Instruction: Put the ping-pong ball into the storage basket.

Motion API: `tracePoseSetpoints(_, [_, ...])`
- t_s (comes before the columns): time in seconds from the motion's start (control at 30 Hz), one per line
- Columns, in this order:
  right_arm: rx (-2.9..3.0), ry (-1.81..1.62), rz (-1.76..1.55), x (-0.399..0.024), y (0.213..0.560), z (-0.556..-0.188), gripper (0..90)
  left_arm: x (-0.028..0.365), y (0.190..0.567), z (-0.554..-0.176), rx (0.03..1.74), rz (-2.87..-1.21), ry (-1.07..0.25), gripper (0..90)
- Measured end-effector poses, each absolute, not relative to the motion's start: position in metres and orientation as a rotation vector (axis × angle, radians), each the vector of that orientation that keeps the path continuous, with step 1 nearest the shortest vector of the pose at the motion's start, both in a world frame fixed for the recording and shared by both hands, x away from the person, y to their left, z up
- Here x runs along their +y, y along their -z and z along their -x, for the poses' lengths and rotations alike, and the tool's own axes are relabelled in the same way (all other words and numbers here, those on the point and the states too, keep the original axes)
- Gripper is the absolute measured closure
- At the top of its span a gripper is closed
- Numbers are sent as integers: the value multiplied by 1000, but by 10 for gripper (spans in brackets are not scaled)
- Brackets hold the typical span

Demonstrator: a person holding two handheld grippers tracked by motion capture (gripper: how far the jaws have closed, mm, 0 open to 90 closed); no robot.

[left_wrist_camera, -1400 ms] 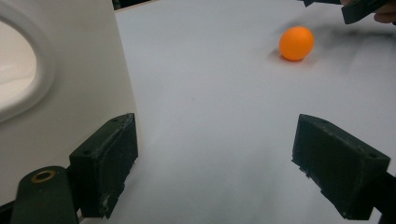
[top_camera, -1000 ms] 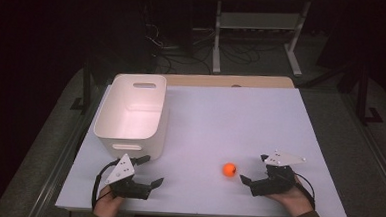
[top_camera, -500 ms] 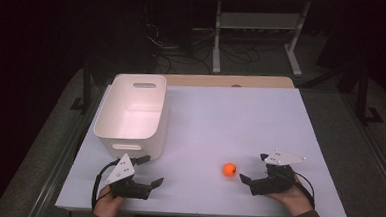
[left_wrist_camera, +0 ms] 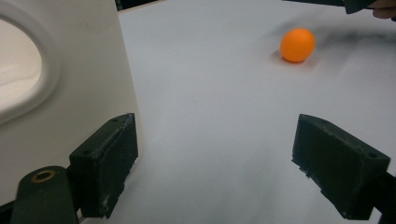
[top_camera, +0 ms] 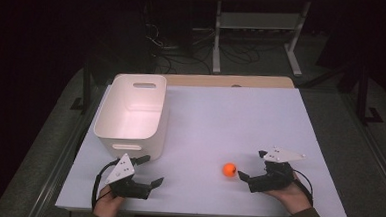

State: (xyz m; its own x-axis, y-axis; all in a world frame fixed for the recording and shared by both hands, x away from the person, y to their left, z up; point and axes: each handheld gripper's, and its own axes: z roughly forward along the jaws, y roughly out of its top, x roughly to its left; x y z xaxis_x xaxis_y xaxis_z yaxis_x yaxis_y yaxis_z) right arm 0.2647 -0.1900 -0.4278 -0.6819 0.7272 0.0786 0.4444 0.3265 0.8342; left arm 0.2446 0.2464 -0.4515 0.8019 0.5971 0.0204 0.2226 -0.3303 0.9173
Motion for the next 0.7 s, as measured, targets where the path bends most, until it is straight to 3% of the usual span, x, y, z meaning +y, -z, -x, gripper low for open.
tracePoseSetpoints(0.7, [2277, -1319, -1027, -180, 419, -274, 0, 246, 452, -245, 625, -1902, -426, 142])
